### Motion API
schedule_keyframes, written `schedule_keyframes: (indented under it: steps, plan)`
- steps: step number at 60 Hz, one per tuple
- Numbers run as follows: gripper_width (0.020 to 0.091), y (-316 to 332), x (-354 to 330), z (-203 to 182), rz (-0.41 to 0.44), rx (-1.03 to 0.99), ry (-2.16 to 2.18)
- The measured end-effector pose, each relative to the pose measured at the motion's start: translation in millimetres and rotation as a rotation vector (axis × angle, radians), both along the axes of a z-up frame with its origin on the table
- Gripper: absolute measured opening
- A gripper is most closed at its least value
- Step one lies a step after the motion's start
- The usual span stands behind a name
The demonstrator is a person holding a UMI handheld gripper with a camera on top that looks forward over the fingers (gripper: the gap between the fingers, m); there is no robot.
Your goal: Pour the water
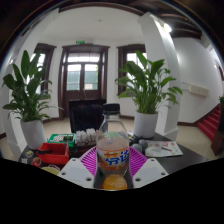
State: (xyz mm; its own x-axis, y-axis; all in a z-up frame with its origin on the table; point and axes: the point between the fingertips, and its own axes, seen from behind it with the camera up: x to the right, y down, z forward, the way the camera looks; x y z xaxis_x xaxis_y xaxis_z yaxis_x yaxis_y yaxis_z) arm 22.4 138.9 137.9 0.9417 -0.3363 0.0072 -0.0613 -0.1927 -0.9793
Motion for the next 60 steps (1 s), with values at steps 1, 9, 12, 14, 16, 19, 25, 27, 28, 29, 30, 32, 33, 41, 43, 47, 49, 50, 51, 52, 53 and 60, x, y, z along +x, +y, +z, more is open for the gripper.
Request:
schedule_keyframes:
  steps: [1,9,12,14,16,19,25,27,28,29,30,32,33,41,43,47,49,50,51,52,53,60]
  plan:
    - [0.0385,-1.2,-0.2,-0.8,0.000,0.001,-0.002]
    - [0.0382,-7.8,-0.4,-1.2,-0.005,0.014,0.006]
    - [0.0407,-8.7,0.4,-1.3,-0.008,0.022,0.015]
    - [0.0409,-9.8,0.1,-1.0,-0.005,0.023,0.016]
    - [0.0430,-9.5,-0.4,-0.5,0.001,0.023,0.012]
    - [0.0454,-9.1,-1.1,-0.1,0.009,0.025,0.008]
    - [0.0505,-10.1,-1.3,-0.9,0.015,0.030,0.016]
    - [0.0532,-12.2,-0.5,-4.0,0.008,0.022,0.032]
    - [0.0576,-13.6,-0.1,-5.5,0.005,0.019,0.038]
    - [0.0651,-14.8,0.3,-7.2,0.004,0.017,0.043]
    - [0.0690,-16.7,1.0,-8.3,0.003,0.014,0.046]
    - [0.0768,-20.1,-1.2,-11.8,0.010,0.005,0.051]
    - [0.0808,-22.0,-2.8,-13.3,0.016,0.001,0.051]
    - [0.0843,-49.8,-19.7,-29.4,0.072,-0.046,0.041]
    - [0.0841,-60.8,-27.1,-34.0,0.092,-0.063,0.040]
    - [0.0839,-86.2,-37.8,-43.8,0.121,-0.108,0.021]
    - [0.0838,-101.6,-42.4,-47.7,0.132,-0.131,0.011]
    - [0.0838,-108.6,-44.9,-48.7,0.138,-0.140,0.007]
    - [0.0837,-116.0,-47.7,-49.2,0.144,-0.147,0.005]
    - [0.0837,-123.5,-50.6,-49.4,0.150,-0.155,0.005]
    - [0.0839,-131.0,-53.5,-49.4,0.156,-0.161,0.007]
    - [0.0833,-180.0,-68.1,-38.5,0.188,-0.171,0.020]
